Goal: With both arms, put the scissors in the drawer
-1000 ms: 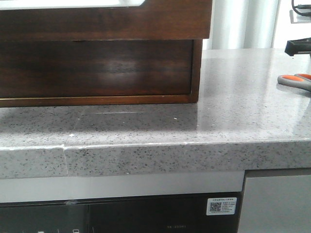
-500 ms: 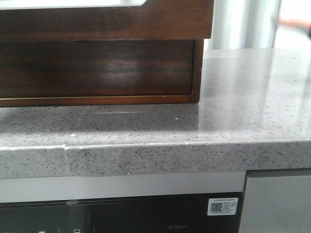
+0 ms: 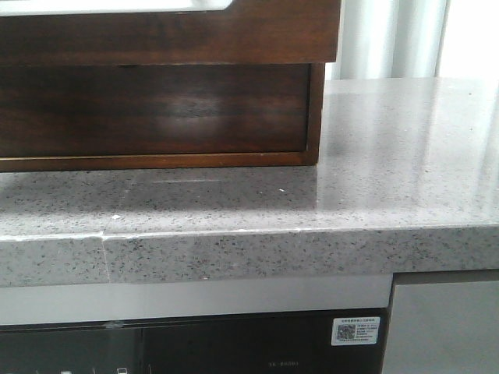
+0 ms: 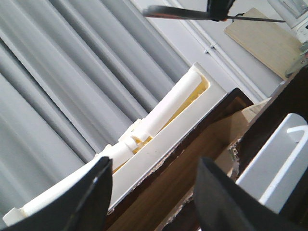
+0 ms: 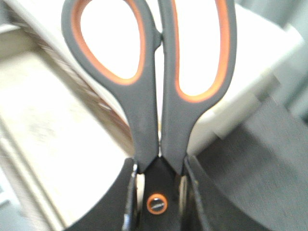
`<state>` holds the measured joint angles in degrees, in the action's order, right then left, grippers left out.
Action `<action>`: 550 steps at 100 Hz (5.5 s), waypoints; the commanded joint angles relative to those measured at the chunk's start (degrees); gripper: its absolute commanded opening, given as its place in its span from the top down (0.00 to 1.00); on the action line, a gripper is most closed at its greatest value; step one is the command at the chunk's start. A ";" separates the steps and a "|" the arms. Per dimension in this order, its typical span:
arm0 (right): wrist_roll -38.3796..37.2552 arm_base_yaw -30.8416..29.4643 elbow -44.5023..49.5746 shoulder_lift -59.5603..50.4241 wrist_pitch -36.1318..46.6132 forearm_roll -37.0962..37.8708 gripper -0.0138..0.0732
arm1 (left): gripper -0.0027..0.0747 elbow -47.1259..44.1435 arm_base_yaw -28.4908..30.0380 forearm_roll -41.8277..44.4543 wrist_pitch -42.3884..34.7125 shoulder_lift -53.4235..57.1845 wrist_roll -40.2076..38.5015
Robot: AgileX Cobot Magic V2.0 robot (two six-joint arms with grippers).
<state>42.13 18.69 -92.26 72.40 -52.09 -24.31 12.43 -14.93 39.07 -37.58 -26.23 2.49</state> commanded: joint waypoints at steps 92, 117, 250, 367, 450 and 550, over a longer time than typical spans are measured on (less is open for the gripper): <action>12.79 16.65 -4.21 18.97 11.73 0.38 0.98 | 0.53 1.53 -0.40 -2.47 -3.43 -0.26 -0.85; 12.79 16.65 -4.21 19.94 11.68 0.65 0.75 | 0.53 1.53 -0.40 -2.47 -3.43 -0.26 -0.85; 1.73 16.65 12.93 -12.09 10.27 -0.52 0.97 | 0.96 1.53 -0.50 -7.15 20.09 22.66 -18.40; 1.73 16.65 86.48 -66.54 50.54 -0.56 0.98 | 0.96 -10.66 -0.63 -33.14 41.50 27.72 -23.87; 1.73 16.65 90.15 -66.54 49.98 -0.56 0.98 | 0.96 -13.45 0.87 -55.97 42.52 27.72 -23.18; 1.73 16.65 90.15 -66.54 49.98 -0.56 0.98 | 0.96 -13.55 16.31 -40.45 53.49 28.59 6.51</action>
<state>43.97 35.33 -0.60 5.35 -6.25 -24.29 -0.20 1.24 -1.40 18.69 0.39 8.63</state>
